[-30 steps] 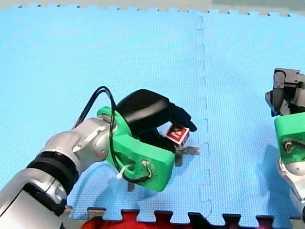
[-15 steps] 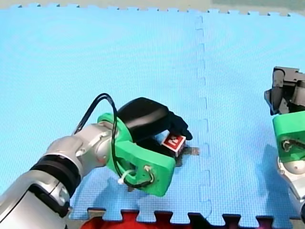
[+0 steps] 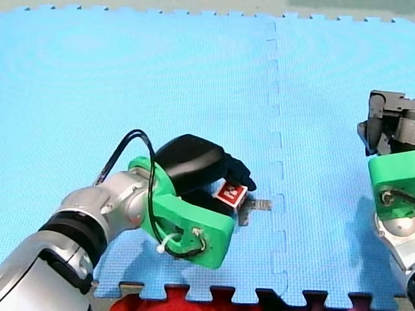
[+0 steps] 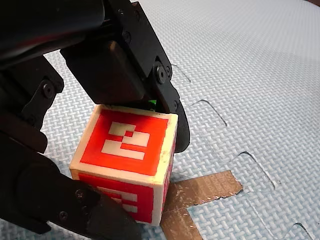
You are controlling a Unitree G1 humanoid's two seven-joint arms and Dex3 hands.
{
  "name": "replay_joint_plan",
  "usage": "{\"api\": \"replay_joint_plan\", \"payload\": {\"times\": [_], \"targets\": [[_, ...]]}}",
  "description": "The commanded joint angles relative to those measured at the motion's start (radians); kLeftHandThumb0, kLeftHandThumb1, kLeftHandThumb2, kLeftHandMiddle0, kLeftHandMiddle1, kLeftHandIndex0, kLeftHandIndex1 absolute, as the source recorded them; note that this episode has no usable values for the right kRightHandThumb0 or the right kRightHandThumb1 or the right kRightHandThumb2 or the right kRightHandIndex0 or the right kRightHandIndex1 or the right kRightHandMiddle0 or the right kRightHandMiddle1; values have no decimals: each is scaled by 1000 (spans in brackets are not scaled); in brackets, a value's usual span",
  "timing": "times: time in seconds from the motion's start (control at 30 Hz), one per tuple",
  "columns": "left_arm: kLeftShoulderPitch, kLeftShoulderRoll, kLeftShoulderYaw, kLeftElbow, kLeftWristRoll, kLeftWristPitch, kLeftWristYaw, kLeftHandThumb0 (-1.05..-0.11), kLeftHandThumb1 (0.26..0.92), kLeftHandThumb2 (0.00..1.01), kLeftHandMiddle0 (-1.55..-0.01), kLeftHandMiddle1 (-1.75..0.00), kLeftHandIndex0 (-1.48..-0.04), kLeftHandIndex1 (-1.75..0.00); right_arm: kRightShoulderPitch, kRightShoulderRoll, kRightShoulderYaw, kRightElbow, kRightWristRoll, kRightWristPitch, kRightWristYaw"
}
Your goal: Stack cube left
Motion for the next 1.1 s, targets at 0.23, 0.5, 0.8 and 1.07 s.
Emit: {"api": "replay_joint_plan", "payload": {"times": [0.23,0.5,0.8,1.07], "targets": [[-6,-9,1,21,1,-17,44,-453,856,1,-869,-1676,-1214,0,-8,5,-1,8,4,-1,-4],[-16,-20,0,29,-1,-14,43,-458,858,1,-878,-1677,-1211,-1,-10,10,-4,9,10,-2,-1],[-25,-44,12,36,-22,-26,1,-462,858,0,-956,-1456,-1140,-3,-6,7,-8,13,15,-10,1],[-20,-71,18,47,-39,-47,-5,-479,863,2,-1115,-770,-1081,0,-3,7,-11,10,13,-12,-6]]}}
